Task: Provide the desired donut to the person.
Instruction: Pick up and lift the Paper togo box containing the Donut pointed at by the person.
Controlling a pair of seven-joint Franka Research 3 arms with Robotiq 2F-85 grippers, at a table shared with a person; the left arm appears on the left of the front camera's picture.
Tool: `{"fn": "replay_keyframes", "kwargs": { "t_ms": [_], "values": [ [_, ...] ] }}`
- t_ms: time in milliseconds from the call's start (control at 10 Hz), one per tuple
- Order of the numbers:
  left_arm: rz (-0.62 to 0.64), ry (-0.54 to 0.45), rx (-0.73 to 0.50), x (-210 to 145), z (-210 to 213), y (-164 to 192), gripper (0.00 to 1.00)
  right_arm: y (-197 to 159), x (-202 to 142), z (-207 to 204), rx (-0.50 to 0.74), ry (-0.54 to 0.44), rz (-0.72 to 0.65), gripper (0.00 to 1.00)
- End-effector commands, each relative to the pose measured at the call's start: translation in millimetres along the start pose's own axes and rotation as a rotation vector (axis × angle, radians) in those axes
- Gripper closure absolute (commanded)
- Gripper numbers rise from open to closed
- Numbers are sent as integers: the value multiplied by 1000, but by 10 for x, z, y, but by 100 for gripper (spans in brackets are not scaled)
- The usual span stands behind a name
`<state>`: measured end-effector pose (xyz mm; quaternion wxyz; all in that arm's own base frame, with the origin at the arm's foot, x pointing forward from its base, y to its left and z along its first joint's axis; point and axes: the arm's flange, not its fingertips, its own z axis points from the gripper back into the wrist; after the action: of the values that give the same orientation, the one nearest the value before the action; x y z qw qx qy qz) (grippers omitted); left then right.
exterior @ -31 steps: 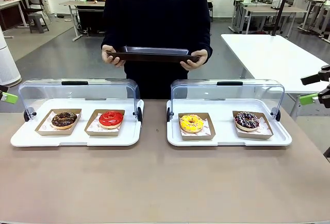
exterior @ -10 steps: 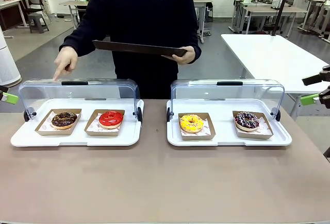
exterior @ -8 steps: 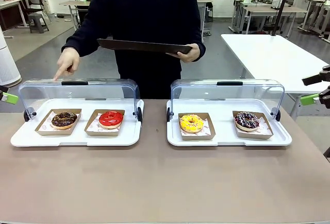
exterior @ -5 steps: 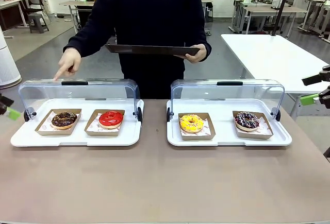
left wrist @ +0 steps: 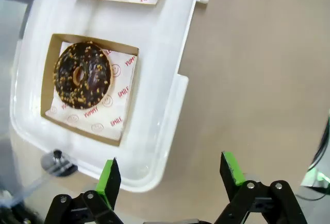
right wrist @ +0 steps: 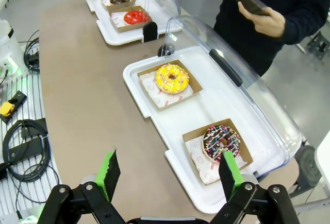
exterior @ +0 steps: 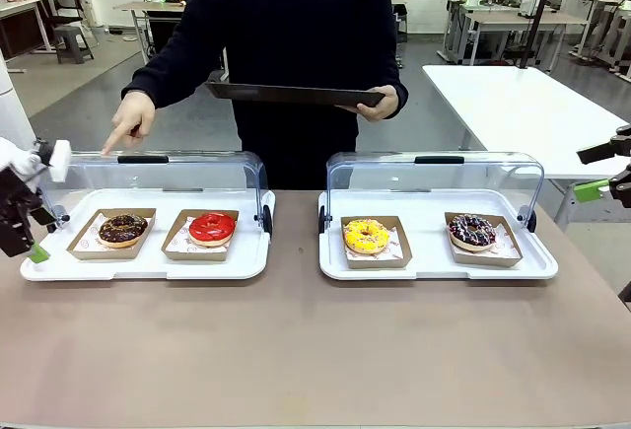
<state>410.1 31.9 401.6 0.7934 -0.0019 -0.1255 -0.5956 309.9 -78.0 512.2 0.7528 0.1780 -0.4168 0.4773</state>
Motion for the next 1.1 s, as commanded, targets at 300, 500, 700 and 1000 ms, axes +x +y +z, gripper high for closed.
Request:
{"fn": "replay_keyframes", "kwargs": {
  "t_ms": [300,500,700,1000],
  "values": [
    [-115,54,40,14,-450,193,0,-23,-10,-18,9,-23,7,0],
    [-134,71,103,44,-563,226,0,-23,-10,-18,9,-23,7,0],
    [-137,79,115,60,-648,316,0,-23,-10,-18,9,-23,7,0],
    [-127,108,135,22,-752,400,0,-23,-10,-18,9,-23,7,0]
  ]
}}
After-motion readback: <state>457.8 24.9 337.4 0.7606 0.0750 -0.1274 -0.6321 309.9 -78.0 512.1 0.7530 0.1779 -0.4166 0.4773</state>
